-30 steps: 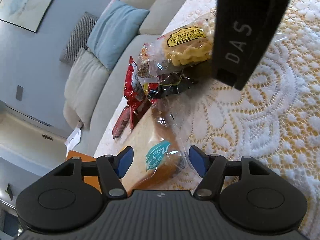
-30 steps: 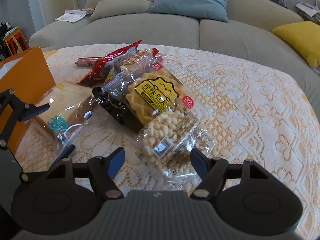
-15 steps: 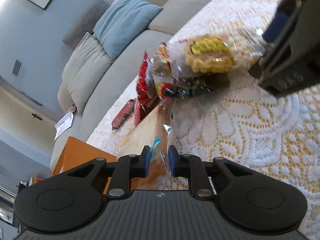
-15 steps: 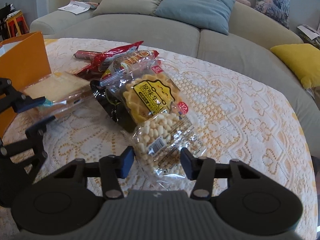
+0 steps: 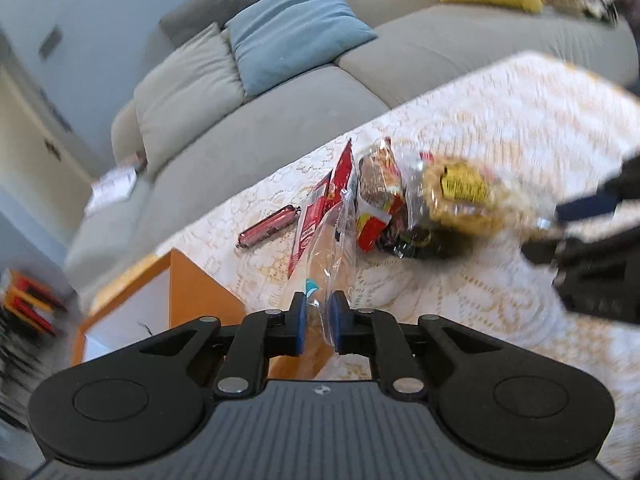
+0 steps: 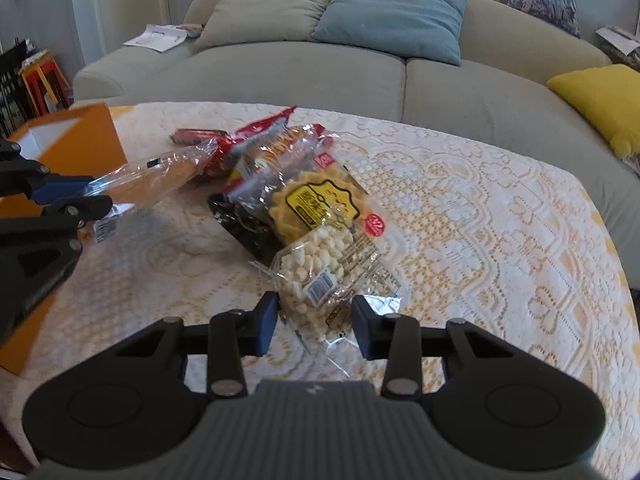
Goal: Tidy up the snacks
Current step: 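Lift the bread loaf with the left gripper and carry it over the box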
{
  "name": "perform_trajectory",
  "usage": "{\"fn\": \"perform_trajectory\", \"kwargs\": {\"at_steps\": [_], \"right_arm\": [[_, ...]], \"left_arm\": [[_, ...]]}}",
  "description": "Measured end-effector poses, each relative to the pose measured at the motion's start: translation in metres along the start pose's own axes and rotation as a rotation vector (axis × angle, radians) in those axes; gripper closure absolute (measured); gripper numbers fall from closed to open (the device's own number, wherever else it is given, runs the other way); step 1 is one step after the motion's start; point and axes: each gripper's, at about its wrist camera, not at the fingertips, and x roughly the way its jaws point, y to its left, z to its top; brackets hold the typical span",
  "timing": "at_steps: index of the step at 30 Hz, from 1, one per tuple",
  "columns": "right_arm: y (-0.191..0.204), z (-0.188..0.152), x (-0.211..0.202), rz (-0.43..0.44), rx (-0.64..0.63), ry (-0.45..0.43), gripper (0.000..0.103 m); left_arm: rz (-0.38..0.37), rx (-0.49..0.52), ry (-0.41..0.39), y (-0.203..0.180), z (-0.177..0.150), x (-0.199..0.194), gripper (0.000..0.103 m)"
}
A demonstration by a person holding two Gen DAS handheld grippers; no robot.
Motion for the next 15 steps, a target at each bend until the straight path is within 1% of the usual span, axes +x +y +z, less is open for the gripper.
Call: {"fn": "perform_trajectory", "kwargs": {"at_steps": [2,3,6,10,15], "right_arm": [[0.001,0.003,-0.009,0.019,0.021,-0.001,0.066],[0.002,0.003,-0.012,0.028,0.031,-0.003,0.072],[0.002,0.005,-0.024,0.06,0.069,-0.005,0.073],[0.007,0.007,-0.038,0.094,0.084,-0.017,0.074],[0.017,0.009,-0.056,0.102,0.075,-0.036,0.075]], "left_arm": [[-0.047,-0.065,0.011,0.012,0.002,-0.008,0.089],[-0.075,-0.105,0.018,0.02,0.003,-0.011,0.089],[-0.13,-0.189,0.041,0.039,0.004,-0.019,0.09],[-0.161,-0.244,0.04,0.05,0.003,-0.032,0.091],[-0.205,-0.291,0.033,0.059,0.003,-0.052,0.092]]}}
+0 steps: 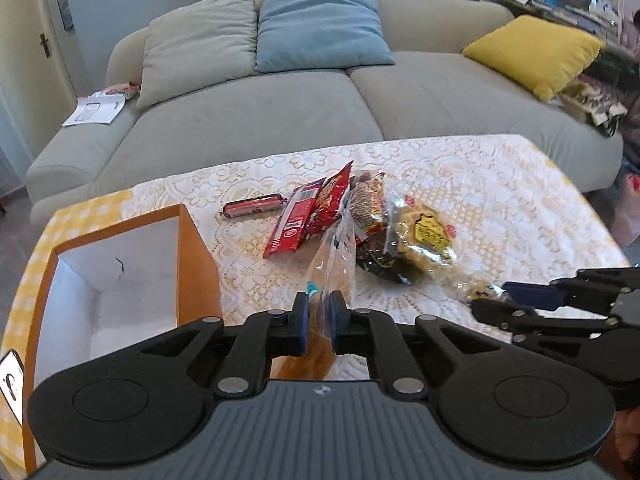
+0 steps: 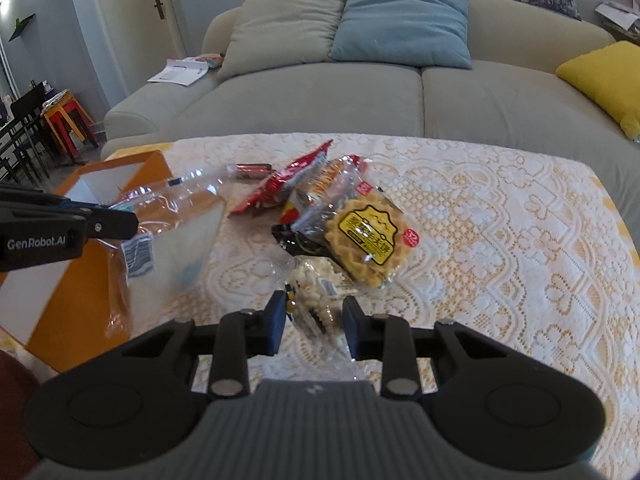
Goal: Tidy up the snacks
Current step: 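Lift the bread loaf with the left gripper and carry it over the box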
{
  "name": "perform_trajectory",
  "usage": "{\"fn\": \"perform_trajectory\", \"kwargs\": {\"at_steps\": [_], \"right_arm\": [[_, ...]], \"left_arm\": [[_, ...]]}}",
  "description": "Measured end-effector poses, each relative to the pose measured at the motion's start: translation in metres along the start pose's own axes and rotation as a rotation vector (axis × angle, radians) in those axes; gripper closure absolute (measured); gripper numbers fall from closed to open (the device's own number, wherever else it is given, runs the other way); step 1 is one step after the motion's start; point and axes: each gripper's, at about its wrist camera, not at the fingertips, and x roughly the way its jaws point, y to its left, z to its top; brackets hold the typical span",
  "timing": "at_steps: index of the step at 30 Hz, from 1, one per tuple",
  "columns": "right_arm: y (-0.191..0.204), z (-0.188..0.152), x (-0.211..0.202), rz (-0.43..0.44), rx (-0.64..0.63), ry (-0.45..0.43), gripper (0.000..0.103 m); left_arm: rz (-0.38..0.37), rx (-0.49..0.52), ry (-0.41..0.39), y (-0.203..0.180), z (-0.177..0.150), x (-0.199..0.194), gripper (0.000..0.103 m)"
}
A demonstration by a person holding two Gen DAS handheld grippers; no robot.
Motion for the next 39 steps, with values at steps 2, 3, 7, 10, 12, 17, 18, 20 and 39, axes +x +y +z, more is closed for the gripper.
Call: {"fn": "perform_trajectory", "kwargs": {"at_steps": [2,3,7,10,12,17,18,20,39], "right_arm": [[0.006,0.001,-0.008,0.003,-0.011,-0.011,0.075],[0.009,0.002,-0.012,0.004,-0.018,-0.016,0.075],[0.021,0.008,-0.028,0.008,-0.044,-0.045,0.075],[0.029,0.012,-0.038,0.018,-0.056,-0.063,0.075],[0.035,0.014,-0.044,0.023,-0.065,-0.078,0.075],[0.051,0.026,-0.057,0.038,-0.094,-0.113,0.075],[0.055,0.028,-0.059,0.044,-0.1,-0.121,0.075],[0.063,0.035,-0.064,0.06,-0.115,-0.138,0.075],[0.173,0.105,0.0,0.424,-0.053,-0.091,0.076]], "left_arm": [[-0.013,-0.016,-0.008,0.002,0.002,-0.008,0.093],[-0.019,-0.026,-0.01,0.004,0.002,-0.012,0.093],[-0.038,-0.059,-0.029,0.011,0.007,-0.026,0.094],[-0.045,-0.075,-0.051,0.017,0.01,-0.04,0.094],[-0.052,-0.091,-0.068,0.022,0.014,-0.049,0.094],[-0.055,-0.128,-0.106,0.038,0.023,-0.073,0.095],[-0.051,-0.133,-0.122,0.043,0.026,-0.079,0.095],[-0.041,-0.142,-0.146,0.05,0.03,-0.09,0.095],[0.172,-0.301,-0.092,0.17,0.047,-0.051,0.095]]}}
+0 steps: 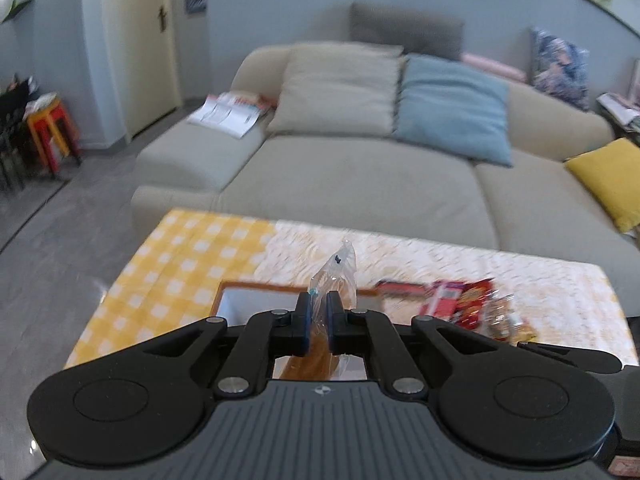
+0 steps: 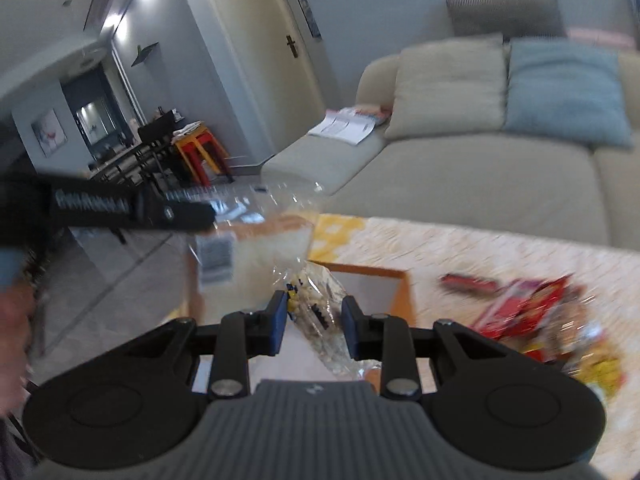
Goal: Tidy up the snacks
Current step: 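Lift the bread loaf with the left gripper and carry it over the box, then lower the bread into the box and open the left gripper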
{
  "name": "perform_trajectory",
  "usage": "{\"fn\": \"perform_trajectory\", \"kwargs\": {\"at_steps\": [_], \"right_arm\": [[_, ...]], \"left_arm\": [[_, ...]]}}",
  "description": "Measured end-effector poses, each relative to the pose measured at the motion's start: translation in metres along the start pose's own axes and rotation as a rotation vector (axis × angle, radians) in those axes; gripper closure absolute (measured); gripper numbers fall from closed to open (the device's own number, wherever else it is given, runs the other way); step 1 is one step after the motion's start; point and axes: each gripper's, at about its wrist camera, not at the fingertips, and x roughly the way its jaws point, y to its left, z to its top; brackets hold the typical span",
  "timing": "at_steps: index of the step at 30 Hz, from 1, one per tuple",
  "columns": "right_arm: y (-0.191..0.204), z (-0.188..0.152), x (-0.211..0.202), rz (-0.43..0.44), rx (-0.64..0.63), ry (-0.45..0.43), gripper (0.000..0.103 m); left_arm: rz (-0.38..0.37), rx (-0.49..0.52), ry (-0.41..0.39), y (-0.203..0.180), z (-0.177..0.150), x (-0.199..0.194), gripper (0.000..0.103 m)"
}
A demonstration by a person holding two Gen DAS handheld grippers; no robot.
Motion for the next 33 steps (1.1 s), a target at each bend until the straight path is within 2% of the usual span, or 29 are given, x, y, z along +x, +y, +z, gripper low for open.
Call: {"fn": "perform_trajectory", "kwargs": {"at_steps": [7,12,17,21,24,29,33], "right_arm": [[0.01,-0.005,0.065,-0.029,-0.026,0.111,0.076],[-0.001,-0.009,0.102,-0.05,-0.033,0.171,0.076],[-0.01,-0.013,0.128,-0.079,-0.056,0.211,0.076],[-0.011,-0.016,0.139,-0.125,-0.074,0.218,0.076],[-0.014,-0.017,0.144,-0.126,-0.072,0.231,0.076],[-0.015,-0.019,0.146,-0.133,-0.091,0.245,0.076],[-0.015,-0.017,0.141,-0.149,-0.102,0.229,0.074]], "left_arm": [[0.05,-0.027,0.098,0.02,-0.016,0.059,0.095],[0.037,-0.05,0.162,0.028,-0.023,0.088,0.096],[0.028,-0.021,0.146,0.023,-0.017,0.096,0.096],[0.02,-0.011,0.141,0.016,-0.012,0.105,0.095],[0.018,-0.02,0.143,0.014,-0.011,0.112,0.095],[-0.032,-0.061,0.204,0.017,-0.017,0.129,0.094],[-0.018,-0.052,0.232,0.015,-0.025,0.138,0.092]]}}
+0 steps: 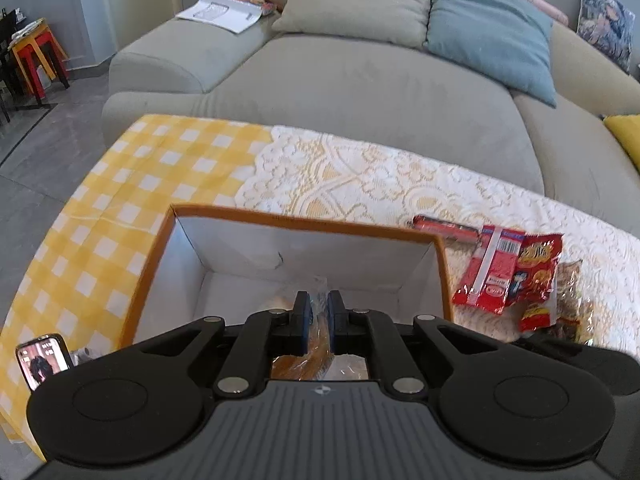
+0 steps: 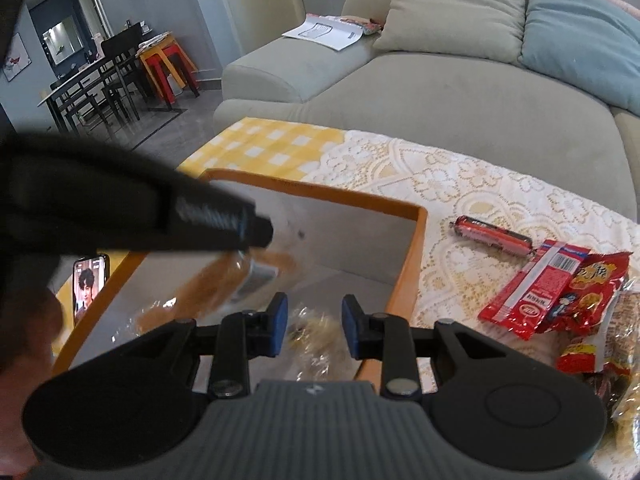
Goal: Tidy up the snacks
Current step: 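Lower the bread into the box and open the left gripper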
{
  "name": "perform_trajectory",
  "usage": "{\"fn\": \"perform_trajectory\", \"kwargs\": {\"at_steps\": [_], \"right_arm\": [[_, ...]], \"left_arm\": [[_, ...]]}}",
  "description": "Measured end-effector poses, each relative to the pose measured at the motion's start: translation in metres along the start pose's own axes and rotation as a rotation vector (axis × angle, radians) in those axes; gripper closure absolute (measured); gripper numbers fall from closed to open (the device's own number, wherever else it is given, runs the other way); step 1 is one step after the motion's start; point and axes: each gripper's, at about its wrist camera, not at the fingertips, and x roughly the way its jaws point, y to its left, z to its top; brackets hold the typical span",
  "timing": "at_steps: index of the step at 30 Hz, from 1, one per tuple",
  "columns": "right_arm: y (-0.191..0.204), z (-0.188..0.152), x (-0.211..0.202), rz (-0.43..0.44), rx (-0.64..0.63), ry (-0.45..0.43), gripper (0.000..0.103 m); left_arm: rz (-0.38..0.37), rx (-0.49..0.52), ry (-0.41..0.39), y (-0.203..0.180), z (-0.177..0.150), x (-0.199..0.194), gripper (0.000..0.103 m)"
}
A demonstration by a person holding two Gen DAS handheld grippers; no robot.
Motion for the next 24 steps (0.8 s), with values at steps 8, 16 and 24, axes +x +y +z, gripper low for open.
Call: {"fn": "perform_trajectory", "kwargs": {"at_steps": [8,16,24], "right_arm": [[-0.005,0.002,-0.011,-0.029,-0.014,-0.024,0.074],[-0.003,-0.001,-0.032,-0.072,-0.052,-0.074,0.064],[-0.013,-0.013,-0.072,-0.156,-0.046,-0.149,0.057]], "left_arm": [[-0.012,-0.004,0.009,-0.003,-0.001,-0.001,0.064],[0.003,-0.014,-0.01,-0.004,-0.002,-0.019,0.059],[0.019,0.04,-0.057,-0.024,-0.011,-0.049,0.059]]}}
